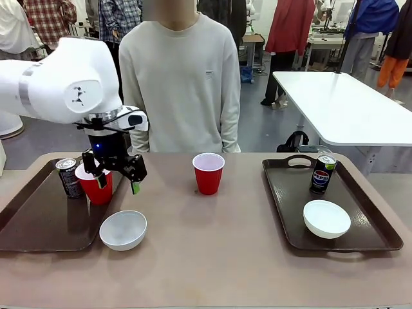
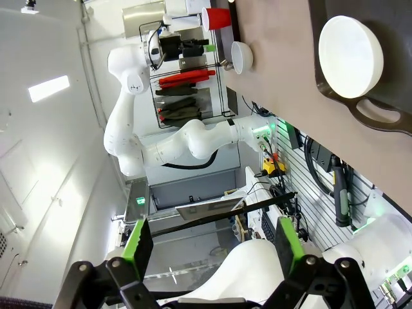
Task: Prepare tableware on both trays.
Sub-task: Pick up a Picnic Bowl from the table and place it on a Handle tray.
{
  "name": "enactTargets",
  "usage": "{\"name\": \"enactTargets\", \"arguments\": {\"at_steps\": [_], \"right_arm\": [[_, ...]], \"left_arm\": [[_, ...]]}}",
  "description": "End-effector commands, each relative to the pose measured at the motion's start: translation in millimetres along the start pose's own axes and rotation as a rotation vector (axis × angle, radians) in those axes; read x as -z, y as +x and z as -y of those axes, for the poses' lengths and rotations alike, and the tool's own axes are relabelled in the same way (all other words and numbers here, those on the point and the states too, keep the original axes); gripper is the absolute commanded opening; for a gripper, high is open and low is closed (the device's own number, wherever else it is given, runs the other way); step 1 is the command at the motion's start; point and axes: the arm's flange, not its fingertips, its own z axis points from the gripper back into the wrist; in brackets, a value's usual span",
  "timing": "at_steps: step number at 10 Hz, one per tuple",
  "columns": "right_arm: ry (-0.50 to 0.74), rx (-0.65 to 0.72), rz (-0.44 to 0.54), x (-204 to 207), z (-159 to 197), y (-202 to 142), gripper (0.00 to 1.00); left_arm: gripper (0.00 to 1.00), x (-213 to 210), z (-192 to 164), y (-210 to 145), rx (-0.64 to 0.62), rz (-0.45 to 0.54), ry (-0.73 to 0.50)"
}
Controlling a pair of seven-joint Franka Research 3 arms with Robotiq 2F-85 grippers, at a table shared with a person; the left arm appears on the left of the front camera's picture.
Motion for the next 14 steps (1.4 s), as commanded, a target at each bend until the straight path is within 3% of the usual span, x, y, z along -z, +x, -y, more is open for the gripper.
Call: {"name": "enactTargets", "arguments": {"at_steps": [1, 5, 9, 14], "right_arm": [[-0.001, -0.01, -0.01, -3, 0, -5, 1.0], [-0.001, -0.01, -0.01, -3, 0, -5, 1.0], [-0.001, -0.01, -0.01, -3, 0, -5, 1.0], [-0.001, -0.01, -0.01, -3, 0, -5, 1.0]], "left_arm": [[1.0, 10, 1, 0, 0.107, 0.079, 0.07], [1.0, 46, 3, -11, 0.322, 0.097, -0.078], [1.0, 63, 5, -10, 0.455, 0.16, -0.016], [1.0, 73, 6, -10, 0.516, 0.076, -0.01]]}}
